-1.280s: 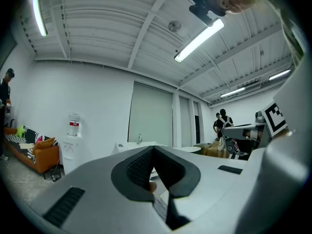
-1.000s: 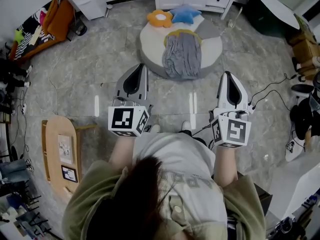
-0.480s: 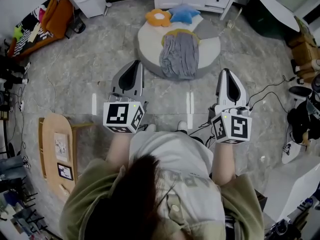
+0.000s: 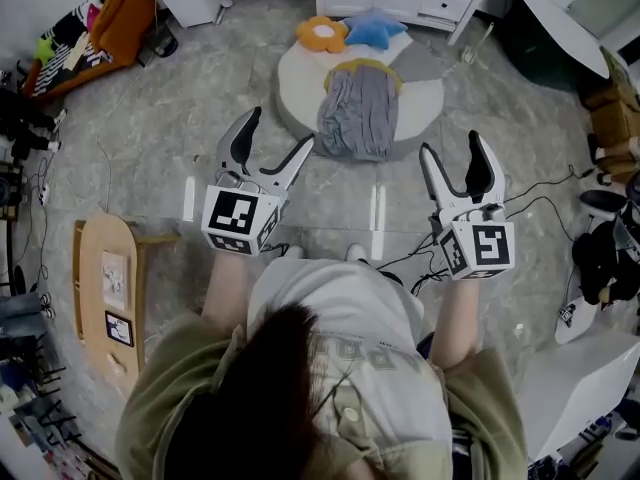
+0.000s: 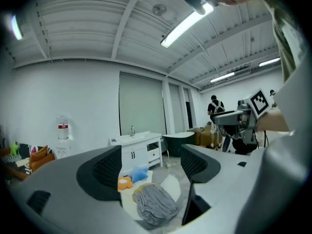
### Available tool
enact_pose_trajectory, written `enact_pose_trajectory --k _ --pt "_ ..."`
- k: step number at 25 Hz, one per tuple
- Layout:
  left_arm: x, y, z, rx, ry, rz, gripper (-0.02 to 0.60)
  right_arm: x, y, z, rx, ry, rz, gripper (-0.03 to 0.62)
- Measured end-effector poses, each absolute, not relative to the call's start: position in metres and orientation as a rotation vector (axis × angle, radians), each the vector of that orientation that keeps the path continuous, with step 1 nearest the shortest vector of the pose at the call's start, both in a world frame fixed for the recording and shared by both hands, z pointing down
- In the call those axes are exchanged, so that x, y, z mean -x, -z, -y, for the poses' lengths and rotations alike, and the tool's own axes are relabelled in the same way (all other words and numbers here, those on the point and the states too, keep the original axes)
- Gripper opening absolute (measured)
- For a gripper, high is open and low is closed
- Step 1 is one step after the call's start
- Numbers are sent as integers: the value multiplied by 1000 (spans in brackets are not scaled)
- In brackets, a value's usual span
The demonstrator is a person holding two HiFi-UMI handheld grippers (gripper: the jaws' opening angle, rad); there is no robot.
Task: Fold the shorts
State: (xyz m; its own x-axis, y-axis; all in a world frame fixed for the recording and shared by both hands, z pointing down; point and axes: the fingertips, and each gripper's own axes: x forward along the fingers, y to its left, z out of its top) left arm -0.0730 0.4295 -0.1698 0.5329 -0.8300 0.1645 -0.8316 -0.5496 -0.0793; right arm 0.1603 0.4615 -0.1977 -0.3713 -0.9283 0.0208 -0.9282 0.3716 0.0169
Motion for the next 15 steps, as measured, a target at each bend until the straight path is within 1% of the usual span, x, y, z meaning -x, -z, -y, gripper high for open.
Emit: enact_pose_trajectory --k 3,15 --pt "57 157 -428 -2740 -395 1488 364 -180 191 -457 -1683 1 2581 337" --pt "13 96 -417 -2547 -528 1515 364 -234 151 -418 -1501 -56 2564 337"
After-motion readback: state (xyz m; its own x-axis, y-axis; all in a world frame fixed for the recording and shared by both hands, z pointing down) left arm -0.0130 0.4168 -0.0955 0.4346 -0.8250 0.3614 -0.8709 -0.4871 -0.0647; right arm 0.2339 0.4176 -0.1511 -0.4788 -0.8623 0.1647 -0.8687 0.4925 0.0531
